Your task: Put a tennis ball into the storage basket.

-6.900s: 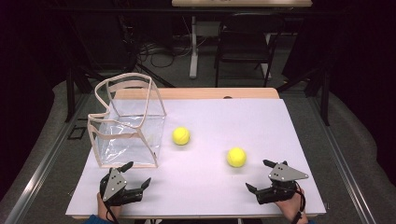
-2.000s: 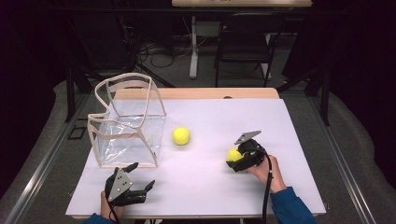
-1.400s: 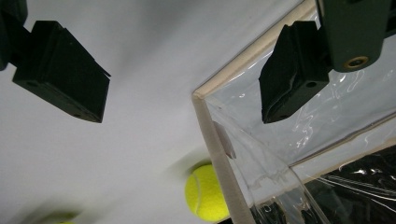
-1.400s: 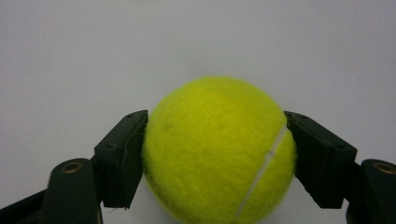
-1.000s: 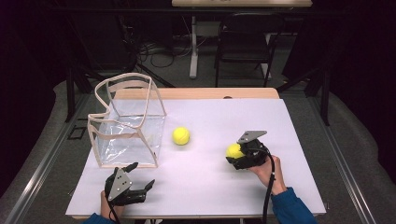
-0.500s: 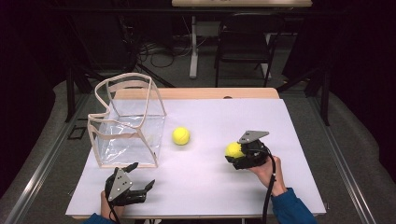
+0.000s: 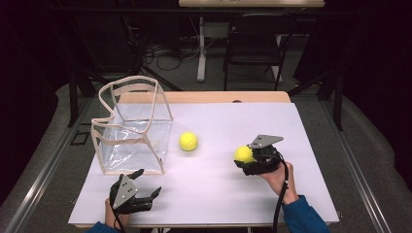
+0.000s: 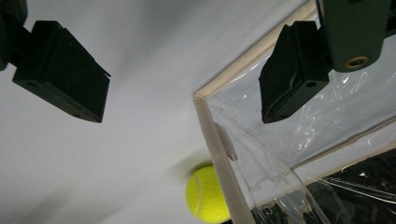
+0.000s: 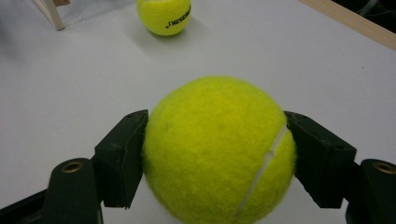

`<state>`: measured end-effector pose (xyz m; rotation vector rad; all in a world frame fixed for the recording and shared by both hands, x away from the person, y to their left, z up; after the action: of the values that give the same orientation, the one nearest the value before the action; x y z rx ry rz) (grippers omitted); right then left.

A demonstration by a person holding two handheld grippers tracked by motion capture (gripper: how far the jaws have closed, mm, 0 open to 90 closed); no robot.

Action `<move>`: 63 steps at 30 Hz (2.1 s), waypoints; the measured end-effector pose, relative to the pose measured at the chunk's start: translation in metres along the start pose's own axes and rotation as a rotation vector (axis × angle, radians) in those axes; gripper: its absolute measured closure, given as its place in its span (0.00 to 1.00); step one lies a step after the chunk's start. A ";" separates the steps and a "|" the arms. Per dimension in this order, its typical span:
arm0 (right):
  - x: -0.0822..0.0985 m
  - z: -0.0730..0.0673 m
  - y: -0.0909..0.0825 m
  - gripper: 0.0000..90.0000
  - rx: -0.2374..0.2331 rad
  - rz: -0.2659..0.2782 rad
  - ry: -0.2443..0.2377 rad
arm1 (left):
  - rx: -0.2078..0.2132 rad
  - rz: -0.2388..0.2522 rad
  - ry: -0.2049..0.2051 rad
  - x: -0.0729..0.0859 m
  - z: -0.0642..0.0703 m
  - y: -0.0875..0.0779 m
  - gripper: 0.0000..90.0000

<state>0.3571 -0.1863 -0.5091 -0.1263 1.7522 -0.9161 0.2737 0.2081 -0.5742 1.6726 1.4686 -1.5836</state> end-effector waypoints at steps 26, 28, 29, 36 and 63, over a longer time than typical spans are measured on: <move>-0.020 0.000 -0.002 0.29 -0.009 0.019 -0.019 | -0.013 0.025 -0.013 -0.002 -0.002 -0.003 0.18; -0.022 0.000 -0.002 0.29 -0.008 0.023 -0.022 | -0.014 0.024 -0.014 -0.002 -0.002 -0.003 0.18; -0.023 0.001 -0.002 0.29 -0.006 0.024 -0.025 | -0.012 0.025 -0.016 -0.001 -0.002 -0.003 0.18; -0.029 0.003 0.001 0.29 -0.011 0.036 -0.028 | -0.018 0.034 -0.012 -0.002 -0.003 -0.005 0.18; -0.046 0.007 0.003 0.29 -0.005 0.069 -0.055 | -0.014 0.038 -0.014 -0.002 -0.002 -0.005 0.18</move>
<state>0.3822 -0.1648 -0.4756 -0.0926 1.6974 -0.8503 0.2708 0.2108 -0.5697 1.6688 1.4293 -1.5587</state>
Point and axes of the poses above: each handheld gripper's, and its own axes: y roughly forward along the jaws, x roughly out of its underside, z roughly to its right, the point moved 3 cm from there along y, roughly forward along the jaws, and after that the axes turned 15 degrees about -x, right-handed, at the moved point
